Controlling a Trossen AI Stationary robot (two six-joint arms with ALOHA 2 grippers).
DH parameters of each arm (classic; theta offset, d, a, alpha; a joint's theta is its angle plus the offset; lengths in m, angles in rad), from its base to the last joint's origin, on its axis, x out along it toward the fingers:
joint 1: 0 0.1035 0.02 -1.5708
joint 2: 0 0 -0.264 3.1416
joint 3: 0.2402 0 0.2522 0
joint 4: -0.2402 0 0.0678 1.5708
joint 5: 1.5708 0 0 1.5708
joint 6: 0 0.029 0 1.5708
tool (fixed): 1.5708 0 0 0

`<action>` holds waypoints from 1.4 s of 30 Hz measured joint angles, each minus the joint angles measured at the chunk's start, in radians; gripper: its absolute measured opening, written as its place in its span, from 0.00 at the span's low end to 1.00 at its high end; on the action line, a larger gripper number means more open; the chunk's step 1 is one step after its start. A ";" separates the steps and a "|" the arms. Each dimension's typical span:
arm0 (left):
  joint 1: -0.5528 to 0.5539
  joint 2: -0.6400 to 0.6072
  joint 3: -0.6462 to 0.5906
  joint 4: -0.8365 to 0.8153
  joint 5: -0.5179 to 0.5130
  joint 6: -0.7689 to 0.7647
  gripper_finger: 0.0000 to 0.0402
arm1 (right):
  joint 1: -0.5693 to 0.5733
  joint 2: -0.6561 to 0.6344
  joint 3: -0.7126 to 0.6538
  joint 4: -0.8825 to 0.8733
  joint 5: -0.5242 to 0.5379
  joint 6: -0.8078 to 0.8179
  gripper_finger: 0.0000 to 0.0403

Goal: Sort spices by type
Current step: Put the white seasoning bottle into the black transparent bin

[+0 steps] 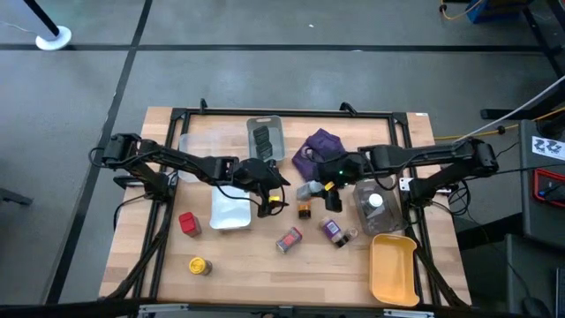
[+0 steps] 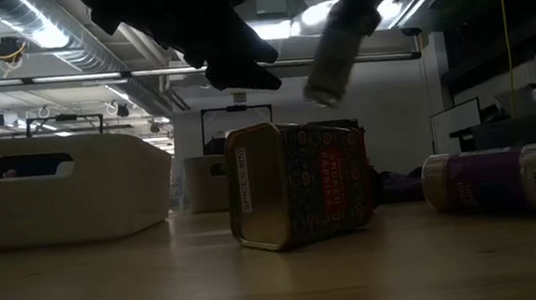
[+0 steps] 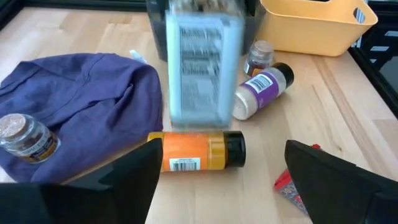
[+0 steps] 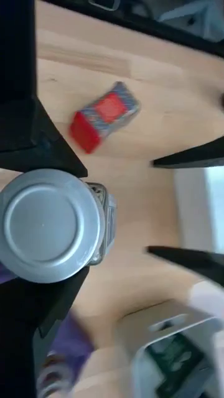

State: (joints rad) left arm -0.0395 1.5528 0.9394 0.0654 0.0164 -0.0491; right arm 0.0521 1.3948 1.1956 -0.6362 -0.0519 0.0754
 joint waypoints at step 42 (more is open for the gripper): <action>0.001 0.001 -0.001 -0.002 -0.001 -0.004 0.80 | 0.000 -0.346 -0.215 -0.639 0.230 0.344 0.52</action>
State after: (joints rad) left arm -0.0383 1.5536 0.9386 0.0635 0.0151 -0.0528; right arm 0.0521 1.0487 0.9807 -1.2757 0.1779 0.4194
